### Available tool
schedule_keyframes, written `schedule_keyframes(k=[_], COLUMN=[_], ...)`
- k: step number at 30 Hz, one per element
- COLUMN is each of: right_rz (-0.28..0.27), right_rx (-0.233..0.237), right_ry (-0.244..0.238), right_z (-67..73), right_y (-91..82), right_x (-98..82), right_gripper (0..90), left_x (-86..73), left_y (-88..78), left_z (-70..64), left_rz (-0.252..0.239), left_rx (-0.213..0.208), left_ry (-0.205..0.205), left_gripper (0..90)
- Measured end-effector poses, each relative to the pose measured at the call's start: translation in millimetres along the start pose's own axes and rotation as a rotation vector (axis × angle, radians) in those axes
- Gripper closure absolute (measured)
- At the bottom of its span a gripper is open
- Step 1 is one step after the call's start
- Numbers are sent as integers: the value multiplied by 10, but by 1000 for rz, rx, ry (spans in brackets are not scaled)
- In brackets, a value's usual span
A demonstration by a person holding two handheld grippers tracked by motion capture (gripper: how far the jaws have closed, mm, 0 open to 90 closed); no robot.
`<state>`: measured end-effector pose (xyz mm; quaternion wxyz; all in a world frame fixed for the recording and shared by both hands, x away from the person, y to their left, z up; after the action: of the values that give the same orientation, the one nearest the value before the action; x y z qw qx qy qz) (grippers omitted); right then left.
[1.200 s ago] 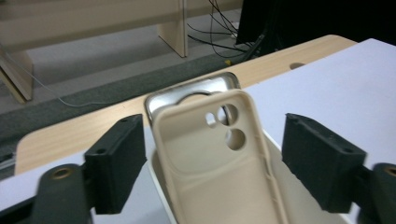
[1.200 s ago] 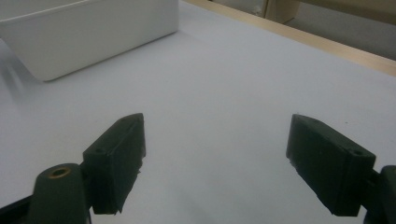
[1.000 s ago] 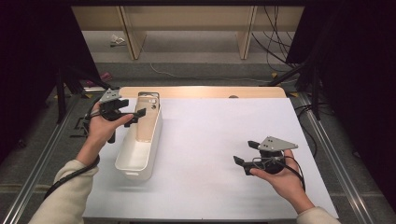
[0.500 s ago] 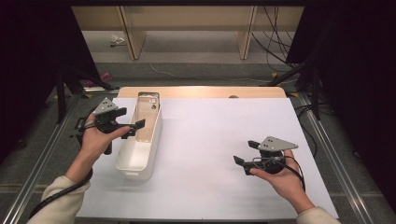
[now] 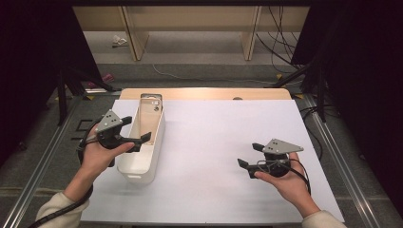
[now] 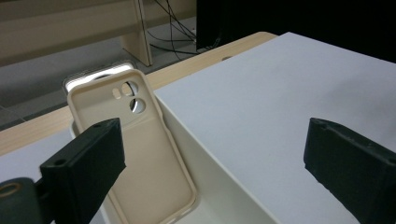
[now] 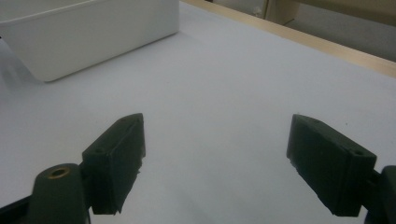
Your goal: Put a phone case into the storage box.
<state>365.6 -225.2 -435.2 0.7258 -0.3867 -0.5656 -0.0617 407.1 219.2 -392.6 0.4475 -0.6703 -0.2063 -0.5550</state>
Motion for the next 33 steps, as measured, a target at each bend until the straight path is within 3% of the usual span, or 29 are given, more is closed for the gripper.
schedule_keyframes(k=[14,17,33], right_rz=[-3,-3,-2], right_rx=[0,1,3], right_ry=[0,0,1], right_z=[-2,0,0], right_y=[-6,-7,-9], right_x=[0,0,-4], right_gripper=[202,202,201], left_x=[-73,-116,-296], left_y=[-70,-95,-217], left_z=[-308,-358,-455], left_rz=[-18,-18,-35], left_rx=[-53,-58,-71], left_ry=[40,64,65], left_gripper=[48,44,42])
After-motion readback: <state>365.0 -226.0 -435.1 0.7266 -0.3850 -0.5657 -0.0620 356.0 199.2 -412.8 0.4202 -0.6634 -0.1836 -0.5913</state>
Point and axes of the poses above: each handheld gripper's, and its own axes: y roughly forward along the jaws, x roughly out of its top, z roughly to its left, the point moved 2 cm from there along y, roughly forward along the jaws, and after that the axes turned 6 degrees about x, right-handed, at the moved point
